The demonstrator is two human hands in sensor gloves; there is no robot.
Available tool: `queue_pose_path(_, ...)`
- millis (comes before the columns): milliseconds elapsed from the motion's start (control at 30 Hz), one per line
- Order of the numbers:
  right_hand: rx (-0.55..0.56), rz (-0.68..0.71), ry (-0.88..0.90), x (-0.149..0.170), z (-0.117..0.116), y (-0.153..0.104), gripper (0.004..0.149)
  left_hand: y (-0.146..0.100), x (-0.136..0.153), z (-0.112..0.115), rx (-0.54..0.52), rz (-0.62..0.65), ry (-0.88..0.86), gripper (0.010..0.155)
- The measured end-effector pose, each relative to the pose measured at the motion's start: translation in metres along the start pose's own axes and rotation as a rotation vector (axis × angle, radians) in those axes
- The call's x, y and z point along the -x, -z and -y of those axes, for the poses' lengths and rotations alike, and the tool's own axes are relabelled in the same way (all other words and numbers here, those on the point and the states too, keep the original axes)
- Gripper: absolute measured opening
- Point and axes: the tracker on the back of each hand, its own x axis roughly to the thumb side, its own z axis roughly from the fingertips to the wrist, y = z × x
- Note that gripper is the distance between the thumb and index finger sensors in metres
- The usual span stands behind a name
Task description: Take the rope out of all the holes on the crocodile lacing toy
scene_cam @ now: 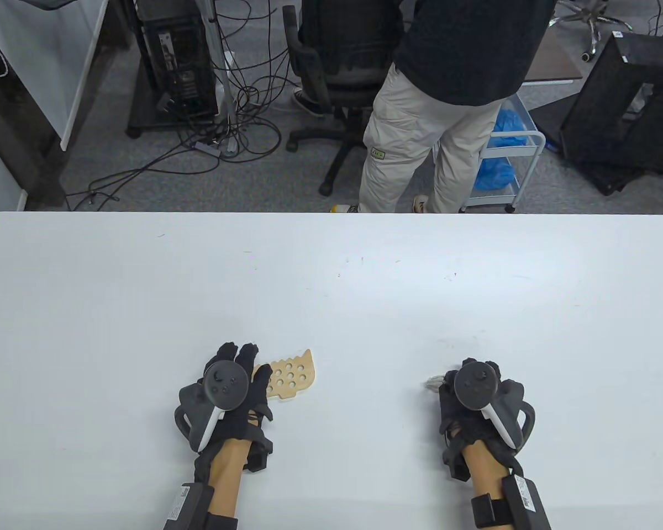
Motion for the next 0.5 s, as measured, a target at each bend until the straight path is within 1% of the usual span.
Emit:
queue_pose_path(233, -0.079, 0.015, -0.072, -0.002, -0.006, 0.002, 0.038, -0.001, -0.002, 0.000, 0.002, 0.006, -0.002, 0.063)
queue_pose_path(367, -0.149, 0.016, -0.066, 0.000, -0.013, 0.003, 0.038, 0.000, -0.001, 0.000, 0.004, 0.004, -0.012, 0.063)
queue_pose_path(500, -0.152, 0.007, -0.050, 0.002, -0.015, 0.003, 0.038, 0.000, 0.000, -0.001, 0.002, -0.003, -0.021, 0.063)
